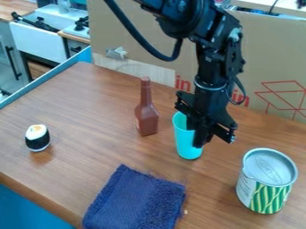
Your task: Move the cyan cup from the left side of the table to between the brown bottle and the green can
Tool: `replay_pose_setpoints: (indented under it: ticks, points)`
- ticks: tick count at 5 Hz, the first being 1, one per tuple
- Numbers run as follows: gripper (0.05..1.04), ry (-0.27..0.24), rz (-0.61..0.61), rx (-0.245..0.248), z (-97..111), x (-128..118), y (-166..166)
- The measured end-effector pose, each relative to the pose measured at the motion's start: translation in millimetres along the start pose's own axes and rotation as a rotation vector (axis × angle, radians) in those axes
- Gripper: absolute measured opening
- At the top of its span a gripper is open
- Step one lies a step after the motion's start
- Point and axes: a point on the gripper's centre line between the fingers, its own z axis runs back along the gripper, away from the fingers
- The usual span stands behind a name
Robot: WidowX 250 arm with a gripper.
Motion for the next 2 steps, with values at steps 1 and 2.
replay_pose_setpoints:
  ticks: [1, 2]
  points:
    - [0.099, 0.02, 0.003, 0.012, -2.7, 4.2, -2.4]
    - [0.132, 0.036, 0.011, 0.007, -2.2, 3.8, -3.1]
